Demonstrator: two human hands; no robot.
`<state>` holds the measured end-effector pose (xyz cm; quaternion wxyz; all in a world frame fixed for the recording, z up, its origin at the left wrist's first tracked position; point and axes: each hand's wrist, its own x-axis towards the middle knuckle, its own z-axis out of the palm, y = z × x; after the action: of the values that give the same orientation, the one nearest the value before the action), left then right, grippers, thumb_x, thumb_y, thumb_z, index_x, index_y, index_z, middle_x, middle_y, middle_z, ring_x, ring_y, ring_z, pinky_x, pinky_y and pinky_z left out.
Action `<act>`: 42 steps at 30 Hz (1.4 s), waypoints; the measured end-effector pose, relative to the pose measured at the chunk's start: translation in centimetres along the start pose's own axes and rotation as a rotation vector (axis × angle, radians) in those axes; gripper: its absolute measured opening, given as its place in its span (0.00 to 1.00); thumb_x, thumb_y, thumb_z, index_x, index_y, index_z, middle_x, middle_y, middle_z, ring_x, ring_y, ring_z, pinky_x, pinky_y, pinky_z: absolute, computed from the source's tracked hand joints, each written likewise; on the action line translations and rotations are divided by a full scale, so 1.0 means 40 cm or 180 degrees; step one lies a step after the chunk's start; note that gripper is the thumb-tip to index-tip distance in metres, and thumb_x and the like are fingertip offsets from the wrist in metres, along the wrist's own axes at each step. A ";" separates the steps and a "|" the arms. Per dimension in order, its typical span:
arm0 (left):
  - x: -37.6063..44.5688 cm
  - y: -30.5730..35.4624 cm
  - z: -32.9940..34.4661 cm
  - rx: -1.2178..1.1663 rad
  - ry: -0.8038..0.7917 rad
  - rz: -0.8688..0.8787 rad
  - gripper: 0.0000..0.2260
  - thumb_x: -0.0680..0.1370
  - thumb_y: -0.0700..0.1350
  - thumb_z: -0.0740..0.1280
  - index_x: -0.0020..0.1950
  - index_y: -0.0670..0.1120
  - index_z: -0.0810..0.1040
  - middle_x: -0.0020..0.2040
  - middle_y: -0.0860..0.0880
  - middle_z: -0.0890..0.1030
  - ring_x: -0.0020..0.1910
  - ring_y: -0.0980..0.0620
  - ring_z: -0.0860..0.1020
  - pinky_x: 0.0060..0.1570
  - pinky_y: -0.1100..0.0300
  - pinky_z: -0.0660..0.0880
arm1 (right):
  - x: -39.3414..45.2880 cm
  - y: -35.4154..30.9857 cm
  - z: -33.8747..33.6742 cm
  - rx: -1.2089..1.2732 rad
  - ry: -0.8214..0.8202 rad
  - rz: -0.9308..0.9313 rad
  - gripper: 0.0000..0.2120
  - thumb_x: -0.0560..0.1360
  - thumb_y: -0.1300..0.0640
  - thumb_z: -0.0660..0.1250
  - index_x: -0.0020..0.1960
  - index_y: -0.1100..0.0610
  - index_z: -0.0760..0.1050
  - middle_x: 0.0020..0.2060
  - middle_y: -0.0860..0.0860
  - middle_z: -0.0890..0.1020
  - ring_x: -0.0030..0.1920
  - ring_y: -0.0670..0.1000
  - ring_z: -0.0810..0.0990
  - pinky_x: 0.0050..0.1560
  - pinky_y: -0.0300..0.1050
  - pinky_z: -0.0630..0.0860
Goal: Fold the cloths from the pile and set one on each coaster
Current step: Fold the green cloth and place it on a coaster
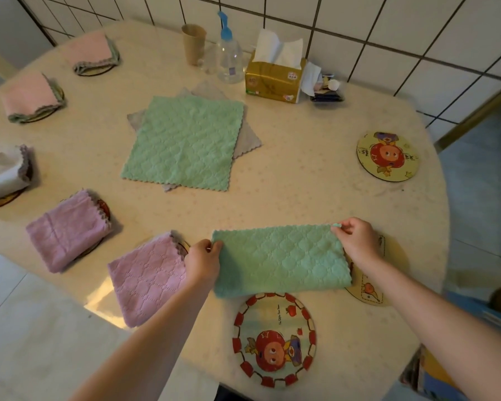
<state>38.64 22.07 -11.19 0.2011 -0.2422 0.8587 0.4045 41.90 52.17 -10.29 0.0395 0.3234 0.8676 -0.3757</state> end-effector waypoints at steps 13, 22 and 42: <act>-0.129 -0.029 0.020 0.1014 0.0736 0.2380 0.18 0.78 0.45 0.61 0.68 0.45 0.68 0.64 0.46 0.69 0.63 0.48 0.67 0.63 0.51 0.67 | -0.043 -0.021 -0.038 -0.0026 0.0477 -0.0286 0.09 0.76 0.58 0.66 0.55 0.60 0.73 0.51 0.54 0.78 0.48 0.51 0.78 0.48 0.43 0.75; -0.241 -0.151 0.117 0.2900 -0.0647 0.3486 0.29 0.79 0.61 0.53 0.78 0.50 0.55 0.79 0.51 0.52 0.77 0.45 0.47 0.71 0.47 0.50 | -0.289 0.136 0.044 -0.2334 -0.0958 -0.3050 0.33 0.73 0.63 0.64 0.75 0.53 0.56 0.74 0.49 0.60 0.74 0.49 0.55 0.75 0.49 0.49; -0.223 -0.230 0.013 0.2830 0.0002 0.2833 0.24 0.81 0.57 0.50 0.72 0.48 0.69 0.72 0.51 0.69 0.73 0.46 0.64 0.70 0.48 0.57 | -0.214 0.134 -0.027 -0.2876 -0.0961 -0.3186 0.36 0.53 0.66 0.80 0.59 0.56 0.73 0.58 0.53 0.78 0.58 0.54 0.78 0.58 0.51 0.76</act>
<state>51.20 19.64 -12.15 0.0947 0.2450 0.9634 0.0536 52.01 51.07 -10.22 0.1126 -0.2200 0.9689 0.0086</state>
